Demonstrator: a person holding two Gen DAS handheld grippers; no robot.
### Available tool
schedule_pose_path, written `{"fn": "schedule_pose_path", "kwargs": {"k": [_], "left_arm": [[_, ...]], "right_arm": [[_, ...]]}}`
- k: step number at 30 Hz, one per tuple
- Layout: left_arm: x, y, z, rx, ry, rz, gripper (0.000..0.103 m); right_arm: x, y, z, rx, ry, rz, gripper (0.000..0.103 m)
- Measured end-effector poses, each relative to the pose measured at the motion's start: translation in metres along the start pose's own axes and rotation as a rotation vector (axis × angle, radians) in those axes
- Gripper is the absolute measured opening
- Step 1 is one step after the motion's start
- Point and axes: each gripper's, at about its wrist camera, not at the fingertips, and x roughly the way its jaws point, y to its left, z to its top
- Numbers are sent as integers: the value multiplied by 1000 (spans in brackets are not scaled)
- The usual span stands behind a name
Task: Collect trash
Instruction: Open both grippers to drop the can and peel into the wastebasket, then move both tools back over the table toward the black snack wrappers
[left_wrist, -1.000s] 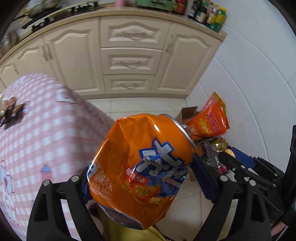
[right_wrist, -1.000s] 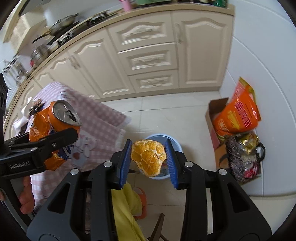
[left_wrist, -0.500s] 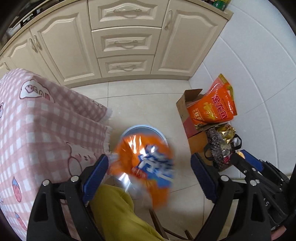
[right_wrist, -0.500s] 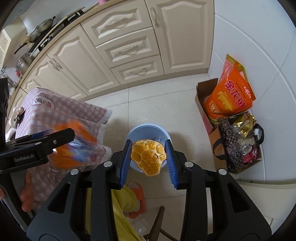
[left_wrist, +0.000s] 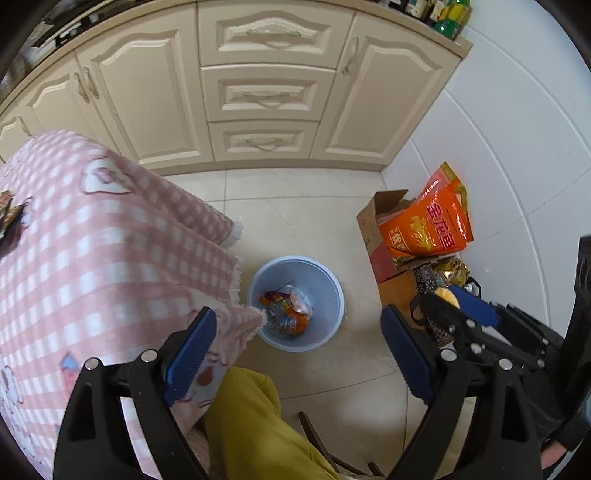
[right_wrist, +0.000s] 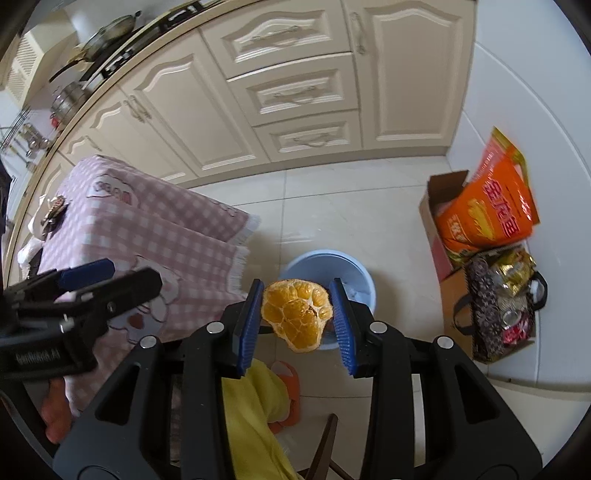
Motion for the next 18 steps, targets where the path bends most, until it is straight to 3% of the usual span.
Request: {"fn": "schedule_pose_path", "kwargs": {"k": [3,4,8,18], "left_arm": [[-15,10,-3,-15,-25,4,88],[-20,13,-4,-23,-37,6,88],[-39,24,-7,-35,-77,25,88],[-52,39,-21,-38,-104,77,88]], "right_arm": [[-11,14,9,-18,-48,12,72],[-14,17,11,-19,-60,-8,77],[-18,22,13,-9,-51,20,77],[-21,44,-1,-58,-35,-22,77]]}}
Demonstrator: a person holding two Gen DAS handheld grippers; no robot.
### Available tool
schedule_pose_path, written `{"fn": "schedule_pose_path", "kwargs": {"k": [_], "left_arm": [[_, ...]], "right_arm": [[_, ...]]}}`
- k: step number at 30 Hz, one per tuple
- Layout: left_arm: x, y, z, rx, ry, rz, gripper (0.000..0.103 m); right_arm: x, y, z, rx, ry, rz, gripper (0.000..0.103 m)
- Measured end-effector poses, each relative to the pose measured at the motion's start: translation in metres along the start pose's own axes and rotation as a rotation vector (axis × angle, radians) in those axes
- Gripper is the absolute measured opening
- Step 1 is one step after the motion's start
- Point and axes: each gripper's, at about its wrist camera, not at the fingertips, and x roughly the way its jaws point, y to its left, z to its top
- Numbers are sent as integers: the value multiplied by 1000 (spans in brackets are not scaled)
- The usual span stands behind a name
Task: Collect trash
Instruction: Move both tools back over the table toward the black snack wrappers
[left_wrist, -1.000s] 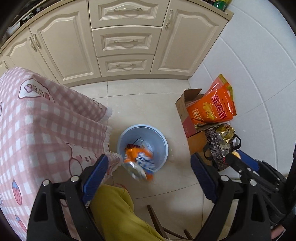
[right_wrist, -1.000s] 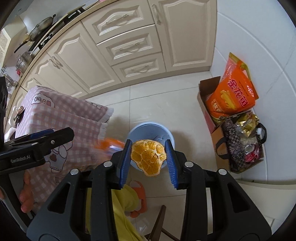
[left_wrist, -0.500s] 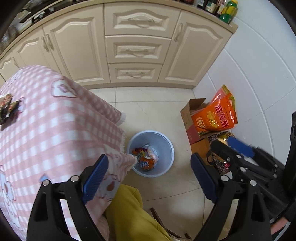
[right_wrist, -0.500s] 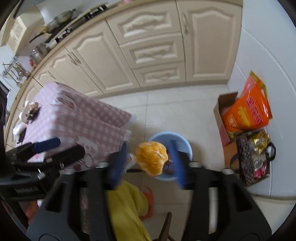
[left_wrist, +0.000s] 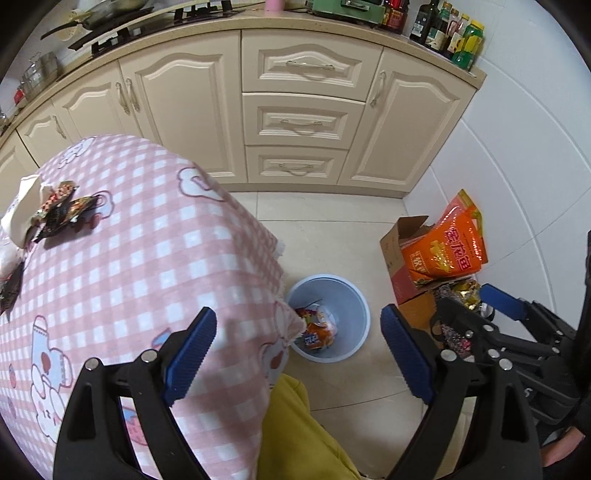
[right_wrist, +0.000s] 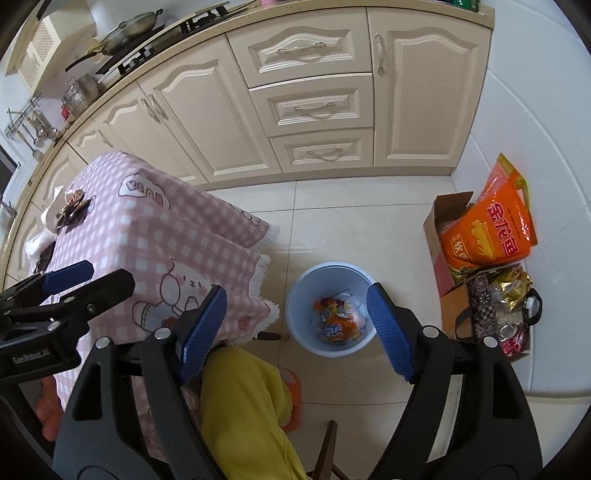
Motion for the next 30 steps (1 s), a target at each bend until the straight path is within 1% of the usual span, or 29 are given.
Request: {"fn": "schedule_pose_path", "kwargs": {"k": [8,13,17,22,27,30], "left_arm": [[-12,31,-8,-47,-14,13,88],[-21,59,-15,-101,-28,30,88],[-30,87,-22,-152,-42,48,88],[-42,120,-31,-206,-58,76,88],[-53,163,-41,-290,-60,103,88],[-57,189,-47,-342,-60,113,88]], "right_arm": [[-13,28,0,-55,-22,5,77],[-15,56,-1,-108,-16,22,77],[-12,77,-2,-140,-2,40,77],[-5,114,2,-182,27,72,77],[2,150,8,-224,50,107,77],[7,176,12,-269,59,121,77]]}}
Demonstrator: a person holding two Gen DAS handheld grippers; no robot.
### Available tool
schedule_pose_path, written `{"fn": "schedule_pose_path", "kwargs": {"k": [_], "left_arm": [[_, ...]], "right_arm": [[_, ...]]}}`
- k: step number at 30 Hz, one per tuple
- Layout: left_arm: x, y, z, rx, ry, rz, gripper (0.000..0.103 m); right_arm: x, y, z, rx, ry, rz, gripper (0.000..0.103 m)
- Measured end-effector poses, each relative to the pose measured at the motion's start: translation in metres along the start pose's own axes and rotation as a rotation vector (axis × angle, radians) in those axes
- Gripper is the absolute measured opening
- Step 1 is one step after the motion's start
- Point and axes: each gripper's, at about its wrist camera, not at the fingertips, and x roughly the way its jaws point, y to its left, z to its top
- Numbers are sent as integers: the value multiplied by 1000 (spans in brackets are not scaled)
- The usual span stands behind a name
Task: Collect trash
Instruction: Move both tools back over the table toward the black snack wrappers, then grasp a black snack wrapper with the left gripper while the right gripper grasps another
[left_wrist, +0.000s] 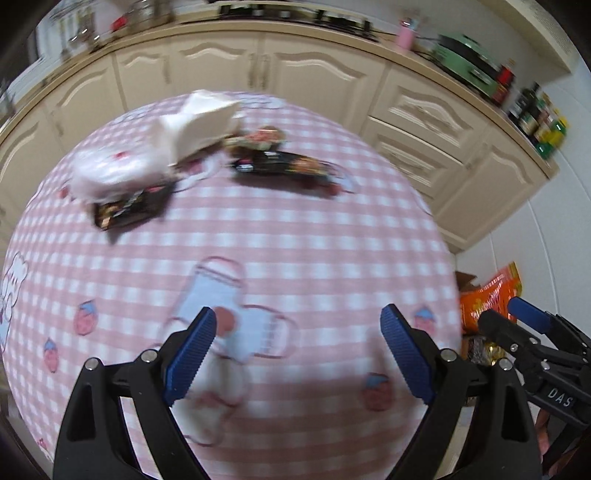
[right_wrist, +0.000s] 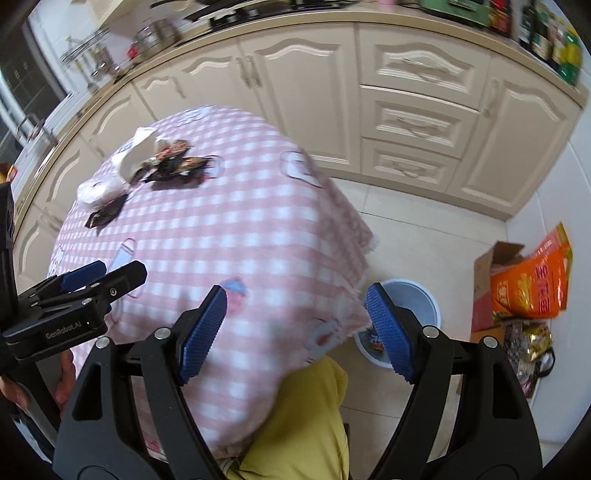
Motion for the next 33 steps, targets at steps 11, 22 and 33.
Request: {"fn": "schedule_pose_path", "kwargs": {"k": [11,22,33], "left_arm": [[-2,82,23,-185,-12,20,88],[26,141,61,-334,11,22,88],[42,138,71,-251,-53,133,59]], "right_arm": [[36,65,51,-71,69,94,77],[95,110,108,-81,151,96,77],[142,135,126,-146,73,0,50]]}}
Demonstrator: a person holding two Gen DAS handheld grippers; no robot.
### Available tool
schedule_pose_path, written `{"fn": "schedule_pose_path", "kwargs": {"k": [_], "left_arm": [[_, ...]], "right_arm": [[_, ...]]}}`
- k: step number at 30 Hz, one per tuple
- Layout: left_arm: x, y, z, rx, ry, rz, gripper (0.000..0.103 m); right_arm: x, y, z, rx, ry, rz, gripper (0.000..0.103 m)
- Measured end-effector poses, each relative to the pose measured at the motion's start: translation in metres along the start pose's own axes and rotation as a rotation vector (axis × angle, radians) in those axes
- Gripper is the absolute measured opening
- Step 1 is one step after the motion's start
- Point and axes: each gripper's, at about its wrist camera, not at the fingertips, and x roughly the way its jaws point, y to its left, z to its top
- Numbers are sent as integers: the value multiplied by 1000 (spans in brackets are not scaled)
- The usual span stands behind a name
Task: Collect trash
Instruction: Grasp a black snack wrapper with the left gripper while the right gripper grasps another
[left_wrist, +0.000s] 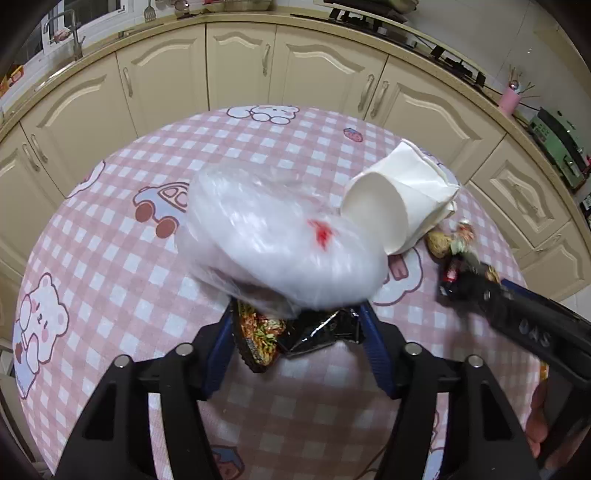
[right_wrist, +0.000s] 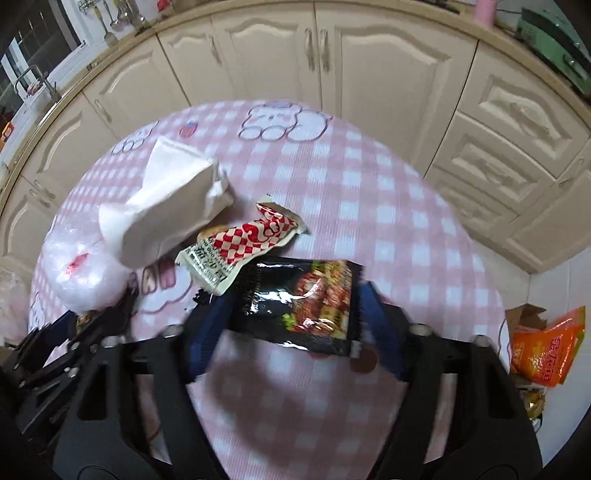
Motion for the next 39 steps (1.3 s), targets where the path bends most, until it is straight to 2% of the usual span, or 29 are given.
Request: {"fn": "schedule_pose_path", "kwargs": {"k": [1,3,10,19,24,27,33,38,39], "left_arm": [[-1,2,1,1,0,-6,58],[-2,5,0,-7,2,-17,55],[-9,12,-7,-30,23,-54,53],[-26,7,-28,-22,42,-71,53],[-41,-8,-46,11,34,-88,53],[-49,-26,-56,42,32,-103,53],[-64,-71,-75,126,30,-157,53],[-74,-88,-87,157,15,-172,53],[-75,-88,-87,158,12,-170,53]], "right_arm": [[-1,-4,0,15,-6,27,40],[-4,-12,1,54,5,59,31],[-11,-36,-12,132,39,136,12],[-42,-57,-46,161,22,152,9],[-66,-73,-69,176,-7,153,8],[-81,-84,-83,191,-30,145,3],[-107,-110,-106,209,-57,135,3],[-104,-116,-114,220,-7,156,7],[-101,-112,-113,204,-2,149,32]]}}
